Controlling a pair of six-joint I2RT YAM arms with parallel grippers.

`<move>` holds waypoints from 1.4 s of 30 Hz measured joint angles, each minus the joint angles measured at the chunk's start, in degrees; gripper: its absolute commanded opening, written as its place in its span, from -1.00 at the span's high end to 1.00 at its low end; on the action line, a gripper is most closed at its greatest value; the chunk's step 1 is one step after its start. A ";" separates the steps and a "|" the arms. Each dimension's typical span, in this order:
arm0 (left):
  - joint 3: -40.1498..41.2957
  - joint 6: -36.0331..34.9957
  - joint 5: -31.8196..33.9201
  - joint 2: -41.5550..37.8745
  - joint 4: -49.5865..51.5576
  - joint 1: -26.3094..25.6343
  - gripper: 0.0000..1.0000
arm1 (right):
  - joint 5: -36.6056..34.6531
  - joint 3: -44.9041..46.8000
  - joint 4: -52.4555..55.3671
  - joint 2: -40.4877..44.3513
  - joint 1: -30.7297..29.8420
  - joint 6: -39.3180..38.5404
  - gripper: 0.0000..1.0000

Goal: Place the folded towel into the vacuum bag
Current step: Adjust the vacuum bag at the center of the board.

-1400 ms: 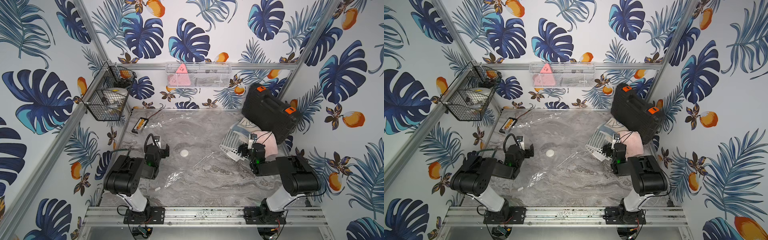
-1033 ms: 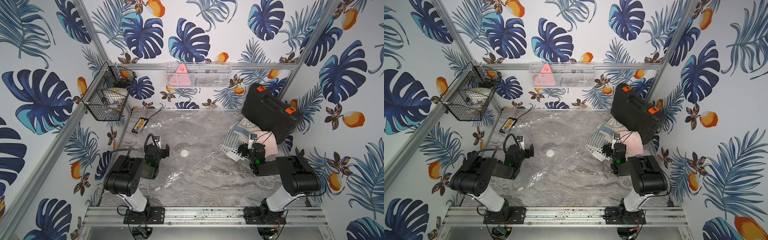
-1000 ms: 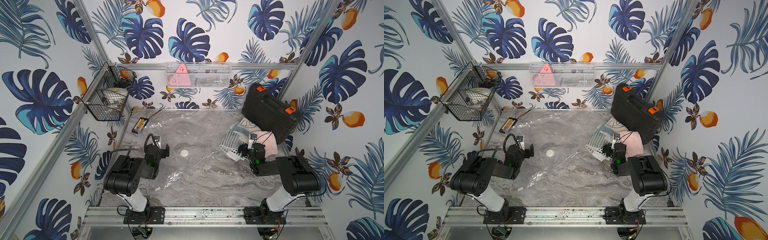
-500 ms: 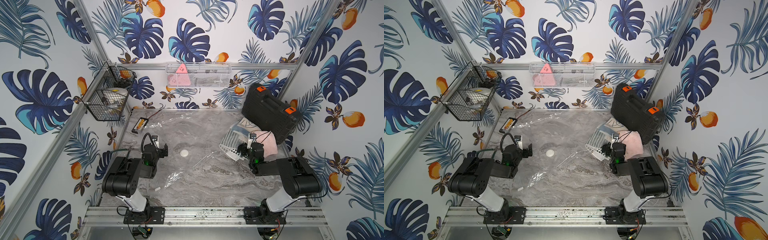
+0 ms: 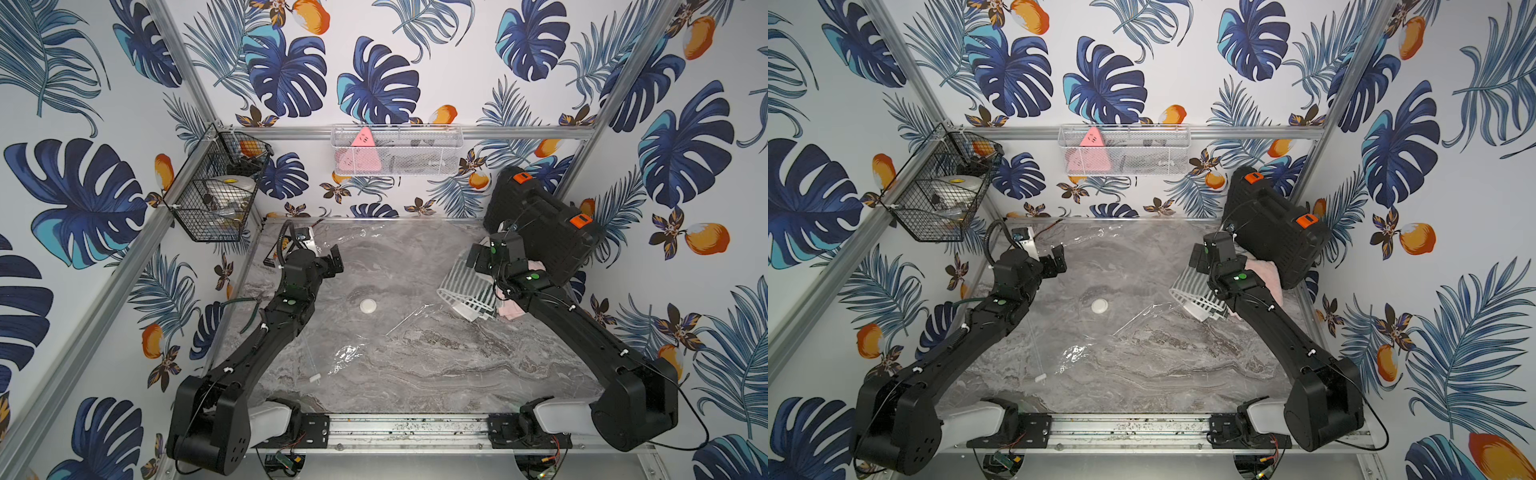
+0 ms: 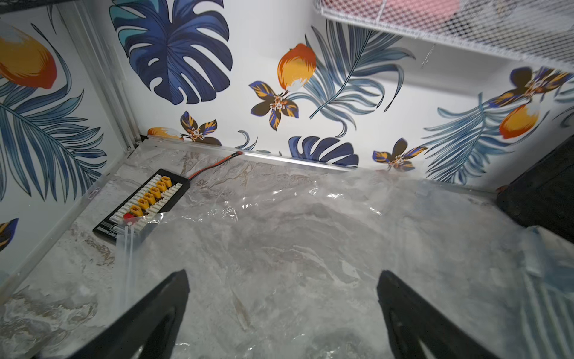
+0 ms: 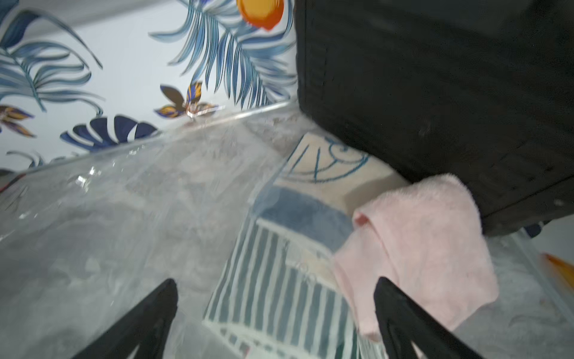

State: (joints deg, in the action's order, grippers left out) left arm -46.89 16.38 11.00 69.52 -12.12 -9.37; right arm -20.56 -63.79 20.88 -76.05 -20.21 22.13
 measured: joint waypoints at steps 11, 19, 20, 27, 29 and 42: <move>-9.73 8.13 -11.67 2.91 16.33 -0.39 -0.73 | 19.91 3.50 17.00 2.58 -1.05 15.50 -0.92; -12.33 4.42 -11.80 4.59 23.85 -9.88 -0.83 | 32.70 10.84 10.60 -3.89 -6.23 29.97 -0.90; -12.24 4.44 -11.58 4.81 24.74 -9.99 -0.83 | 33.92 10.93 8.20 -6.21 -6.73 31.67 -0.88; -10.95 6.14 -11.61 3.93 27.15 -10.16 -0.82 | 39.19 4.70 -4.59 -20.74 -10.67 39.41 -0.20; -11.30 6.23 -11.61 4.11 27.87 -10.03 -0.77 | 39.93 3.15 -6.38 -23.41 -11.32 39.95 0.13; -12.83 8.66 -15.41 6.43 30.16 -6.14 -0.68 | 32.96 -8.35 20.96 -20.44 -7.43 9.44 0.83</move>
State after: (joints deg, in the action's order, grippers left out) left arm -59.72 25.04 -4.40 75.94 18.04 -15.51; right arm 12.40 -72.14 41.85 -96.49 -27.64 31.57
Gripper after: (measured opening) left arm 0.838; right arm 0.094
